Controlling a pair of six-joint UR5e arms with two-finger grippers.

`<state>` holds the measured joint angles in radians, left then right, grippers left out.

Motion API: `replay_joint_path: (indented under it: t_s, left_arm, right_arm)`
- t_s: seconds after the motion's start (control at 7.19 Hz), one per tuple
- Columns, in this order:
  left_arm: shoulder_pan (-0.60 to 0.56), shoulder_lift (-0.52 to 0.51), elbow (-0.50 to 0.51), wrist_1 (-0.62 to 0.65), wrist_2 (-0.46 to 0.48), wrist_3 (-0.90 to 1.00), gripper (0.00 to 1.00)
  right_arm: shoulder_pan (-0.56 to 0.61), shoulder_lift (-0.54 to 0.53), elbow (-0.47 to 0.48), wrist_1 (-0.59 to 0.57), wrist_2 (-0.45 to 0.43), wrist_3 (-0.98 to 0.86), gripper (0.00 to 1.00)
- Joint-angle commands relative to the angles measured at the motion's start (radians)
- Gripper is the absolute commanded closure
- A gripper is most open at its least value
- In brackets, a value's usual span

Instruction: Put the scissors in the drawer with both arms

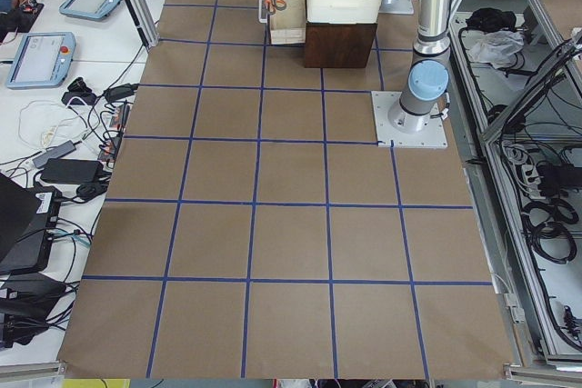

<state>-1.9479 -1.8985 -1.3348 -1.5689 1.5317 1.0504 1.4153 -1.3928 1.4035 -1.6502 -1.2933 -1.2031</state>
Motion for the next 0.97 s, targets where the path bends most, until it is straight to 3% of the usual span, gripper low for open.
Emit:
replay_joint_path:
  t_s: [0.0,0.42,0.83]
  left_arm:
    - [-0.077,-0.033,0.003,0.026,-0.001,-0.059,1.0]
    - [-0.117,-0.062,-0.006,0.038,-0.002,-0.066,1.0]
    - [-0.143,-0.085,-0.012,0.073,0.004,-0.069,1.0]
  right_arm:
    - [-0.006,-0.003,0.011,0.003,0.006,0.316,0.0]
    - [-0.004,-0.014,0.029,0.004,-0.018,0.499,0.0]
    - [0.002,-0.043,0.069,0.015,-0.219,0.808,0.0]
